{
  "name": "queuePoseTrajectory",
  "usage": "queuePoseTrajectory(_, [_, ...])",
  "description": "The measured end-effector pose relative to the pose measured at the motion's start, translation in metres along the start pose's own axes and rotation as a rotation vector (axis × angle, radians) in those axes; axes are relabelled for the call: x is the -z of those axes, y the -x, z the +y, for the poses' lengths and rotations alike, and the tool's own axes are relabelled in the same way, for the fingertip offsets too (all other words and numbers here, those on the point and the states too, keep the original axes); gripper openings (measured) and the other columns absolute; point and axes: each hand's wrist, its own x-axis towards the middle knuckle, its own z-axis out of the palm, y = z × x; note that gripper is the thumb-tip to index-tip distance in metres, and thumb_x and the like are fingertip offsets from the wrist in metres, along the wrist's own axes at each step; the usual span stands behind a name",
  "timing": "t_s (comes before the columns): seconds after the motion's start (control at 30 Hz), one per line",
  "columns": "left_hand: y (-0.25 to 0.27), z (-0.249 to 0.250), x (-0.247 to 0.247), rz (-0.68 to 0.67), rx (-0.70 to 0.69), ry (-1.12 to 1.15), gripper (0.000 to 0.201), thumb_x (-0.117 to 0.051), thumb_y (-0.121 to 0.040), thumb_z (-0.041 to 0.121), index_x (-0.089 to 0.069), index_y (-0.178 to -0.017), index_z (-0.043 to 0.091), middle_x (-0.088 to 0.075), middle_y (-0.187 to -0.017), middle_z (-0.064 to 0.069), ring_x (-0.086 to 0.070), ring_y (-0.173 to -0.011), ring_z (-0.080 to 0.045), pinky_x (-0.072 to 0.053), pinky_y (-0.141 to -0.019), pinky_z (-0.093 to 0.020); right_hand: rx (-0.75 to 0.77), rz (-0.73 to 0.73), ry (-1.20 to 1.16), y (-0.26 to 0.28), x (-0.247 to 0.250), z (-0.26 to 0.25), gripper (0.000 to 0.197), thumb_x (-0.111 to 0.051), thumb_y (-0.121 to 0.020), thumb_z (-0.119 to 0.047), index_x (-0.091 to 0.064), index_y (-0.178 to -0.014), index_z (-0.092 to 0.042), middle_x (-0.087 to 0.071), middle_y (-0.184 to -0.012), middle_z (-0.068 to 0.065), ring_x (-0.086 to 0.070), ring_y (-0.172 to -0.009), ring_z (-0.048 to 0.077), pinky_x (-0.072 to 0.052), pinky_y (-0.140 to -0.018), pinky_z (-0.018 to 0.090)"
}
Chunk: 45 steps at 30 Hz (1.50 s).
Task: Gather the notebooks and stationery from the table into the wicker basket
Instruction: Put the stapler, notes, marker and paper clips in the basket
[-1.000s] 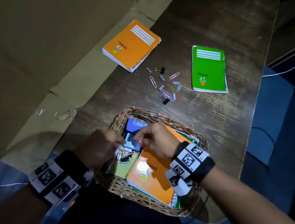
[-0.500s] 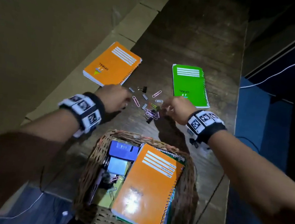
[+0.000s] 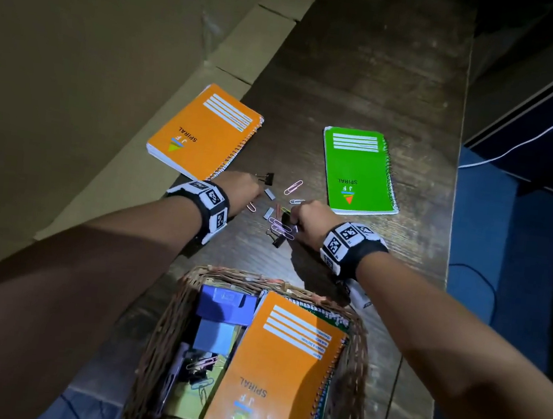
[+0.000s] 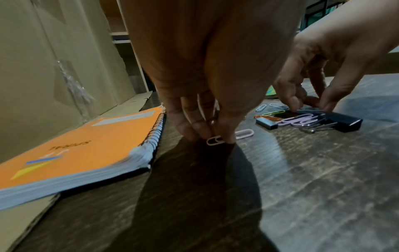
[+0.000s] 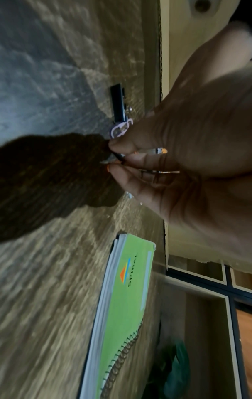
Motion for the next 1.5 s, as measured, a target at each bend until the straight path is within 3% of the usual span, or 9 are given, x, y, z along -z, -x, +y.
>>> queuePoseTrajectory(0.2, [0.014,0.006,-0.004,-0.118,0.129,0.093,0.018,-0.058,-0.081,-0.001,-0.062,-0.096,0.007,-0.067,-0.102,-0.015,-0.064,-0.096,-0.035,-0.051,-0.074,-0.039,0.004,0.014,0.016,0.001,-0.002,0.002,0.027,-0.068,-0.073,-0.019,-0.064,-0.098,-0.01,-0.066,-0.104,0.018,-0.064,-0.095,0.035,-0.055,-0.081,0.039])
queuePoseTrajectory(0.33, [0.049,0.003,0.02,0.11,0.259,0.576,0.008,-0.062,-0.088,0.019,-0.063,-0.08,0.016,-0.07,-0.095,-0.013,-0.065,-0.093,-0.032,-0.052,-0.08,-0.034,-0.001,0.086,-0.046,0.01,0.002,0.002,0.032,-0.071,-0.069,-0.031,-0.067,-0.087,-0.005,-0.07,-0.089,0.021,-0.066,-0.084,0.036,-0.055,-0.074,0.038])
queuePoseTrajectory(0.47, [0.121,0.025,0.043,0.286,0.215,0.733,0.013,-0.06,-0.082,0.006,-0.067,-0.085,0.017,-0.07,-0.078,-0.001,-0.063,-0.075,-0.02,-0.042,-0.063,-0.022,-0.016,0.196,-0.279,0.023,0.012,0.005,0.012,-0.067,-0.067,-0.011,-0.069,-0.077,-0.004,-0.072,-0.075,0.015,-0.068,-0.073,0.028,-0.054,-0.07,0.033])
queuePoseTrajectory(0.63, [0.21,0.077,0.0,0.112,0.209,0.916,0.012,-0.058,-0.077,0.014,-0.069,-0.082,0.018,-0.069,-0.066,0.007,-0.065,-0.063,-0.016,-0.045,-0.056,-0.021,0.01,0.227,-0.794,0.055,0.004,-0.009,0.028,-0.066,-0.068,0.014,-0.06,-0.073,-0.012,-0.059,-0.063,0.002,-0.055,-0.06,0.015,-0.051,-0.072,0.039])
queuePoseTrajectory(0.77, [0.246,0.104,-0.062,-0.033,0.175,0.9,0.01,-0.06,-0.078,0.027,-0.069,-0.077,0.031,-0.071,-0.07,0.009,-0.066,-0.068,-0.009,-0.053,-0.066,-0.026,0.069,0.068,-1.026,0.093,-0.02,-0.047,0.032,-0.06,-0.069,0.024,-0.062,-0.078,-0.007,-0.059,-0.066,0.008,-0.058,-0.054,0.004,-0.052,-0.063,0.022])
queuePoseTrajectory(0.97, [0.285,0.105,-0.054,0.285,0.232,0.884,0.039,-0.044,-0.081,0.033,-0.074,-0.096,0.012,-0.076,-0.085,-0.007,-0.066,-0.077,-0.013,-0.048,-0.07,-0.024,0.248,-0.015,-0.887,0.133,-0.059,-0.092,0.021,-0.06,-0.077,0.013,-0.073,-0.088,0.001,-0.072,-0.077,0.011,-0.06,-0.062,0.005,-0.053,-0.065,0.024])
queuePoseTrajectory(1.13, [0.275,0.081,-0.035,0.271,0.466,0.883,0.047,-0.034,-0.075,0.04,-0.072,-0.097,0.023,-0.075,-0.087,0.002,-0.069,-0.08,-0.019,-0.049,-0.07,-0.021,0.382,-0.145,-0.679,0.154,-0.073,-0.113,0.024,-0.056,-0.088,-0.001,-0.072,-0.105,-0.008,-0.075,-0.099,0.01,-0.069,-0.09,0.014,-0.055,-0.08,0.018])
queuePoseTrajectory(1.3, [0.244,0.064,0.014,0.333,0.453,0.836,0.021,-0.055,-0.088,0.021,-0.072,-0.1,0.02,-0.075,-0.088,0.002,-0.068,-0.08,-0.016,-0.051,-0.076,-0.027,0.059,0.222,-0.916,0.119,-0.023,-0.063,0.018,-0.062,-0.086,-0.002,-0.072,-0.1,-0.008,-0.071,-0.088,0.005,-0.063,-0.078,0.012,-0.049,-0.072,0.022])
queuePoseTrajectory(1.5, [0.118,0.032,0.047,0.234,0.318,0.674,0.015,-0.06,-0.088,0.019,-0.071,-0.098,0.018,-0.073,-0.101,-0.007,-0.063,-0.099,-0.027,-0.049,-0.086,-0.032,-0.155,0.308,-0.323,0.052,0.025,0.012,0.021,-0.063,-0.082,-0.014,-0.073,-0.1,-0.018,-0.075,-0.097,0.008,-0.068,-0.09,0.026,-0.054,-0.082,0.032])
